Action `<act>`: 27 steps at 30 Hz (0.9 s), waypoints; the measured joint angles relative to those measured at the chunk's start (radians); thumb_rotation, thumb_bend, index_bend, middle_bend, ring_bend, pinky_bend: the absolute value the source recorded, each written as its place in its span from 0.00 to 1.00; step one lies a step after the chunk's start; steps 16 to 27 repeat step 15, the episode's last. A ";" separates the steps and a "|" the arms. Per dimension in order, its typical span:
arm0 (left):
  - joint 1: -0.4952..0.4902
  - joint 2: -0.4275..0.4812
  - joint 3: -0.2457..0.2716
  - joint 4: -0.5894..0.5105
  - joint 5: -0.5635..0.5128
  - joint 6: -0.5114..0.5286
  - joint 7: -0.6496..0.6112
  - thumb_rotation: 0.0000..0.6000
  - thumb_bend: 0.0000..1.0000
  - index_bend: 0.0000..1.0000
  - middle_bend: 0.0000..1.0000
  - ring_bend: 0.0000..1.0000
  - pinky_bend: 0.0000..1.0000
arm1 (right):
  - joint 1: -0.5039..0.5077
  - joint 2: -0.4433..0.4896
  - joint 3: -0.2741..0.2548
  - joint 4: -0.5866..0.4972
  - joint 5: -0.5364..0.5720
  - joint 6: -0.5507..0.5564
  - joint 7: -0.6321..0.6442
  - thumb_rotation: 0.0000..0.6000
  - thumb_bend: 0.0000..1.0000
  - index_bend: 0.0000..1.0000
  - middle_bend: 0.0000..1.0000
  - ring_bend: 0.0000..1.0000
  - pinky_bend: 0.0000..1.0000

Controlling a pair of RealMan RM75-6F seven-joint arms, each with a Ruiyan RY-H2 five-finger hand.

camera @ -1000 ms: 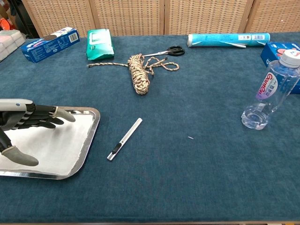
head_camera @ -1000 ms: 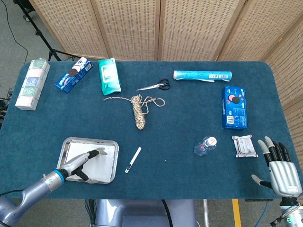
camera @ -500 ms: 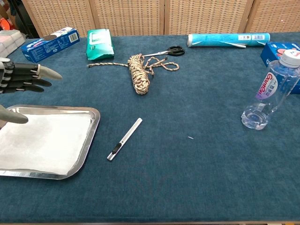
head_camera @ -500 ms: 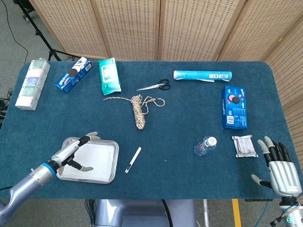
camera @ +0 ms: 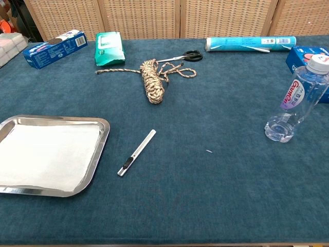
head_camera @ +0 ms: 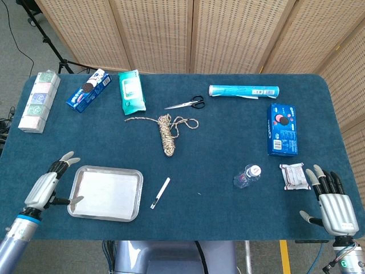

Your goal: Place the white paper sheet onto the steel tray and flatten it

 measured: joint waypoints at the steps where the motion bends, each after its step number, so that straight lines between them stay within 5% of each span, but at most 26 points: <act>1: 0.012 -0.010 0.000 0.007 -0.002 0.018 0.025 1.00 0.11 0.15 0.00 0.00 0.00 | 0.000 0.000 0.000 0.000 0.000 0.000 0.001 1.00 0.00 0.00 0.00 0.00 0.00; 12: 0.127 -0.126 0.007 0.140 0.025 0.183 0.297 1.00 0.11 0.15 0.00 0.00 0.00 | 0.014 -0.009 -0.003 0.013 0.003 -0.027 -0.002 1.00 0.00 0.00 0.00 0.00 0.00; 27: 0.141 -0.133 0.005 0.144 0.031 0.189 0.311 1.00 0.11 0.15 0.00 0.00 0.00 | 0.015 -0.013 -0.007 0.013 0.001 -0.031 -0.012 1.00 0.00 0.00 0.00 0.00 0.00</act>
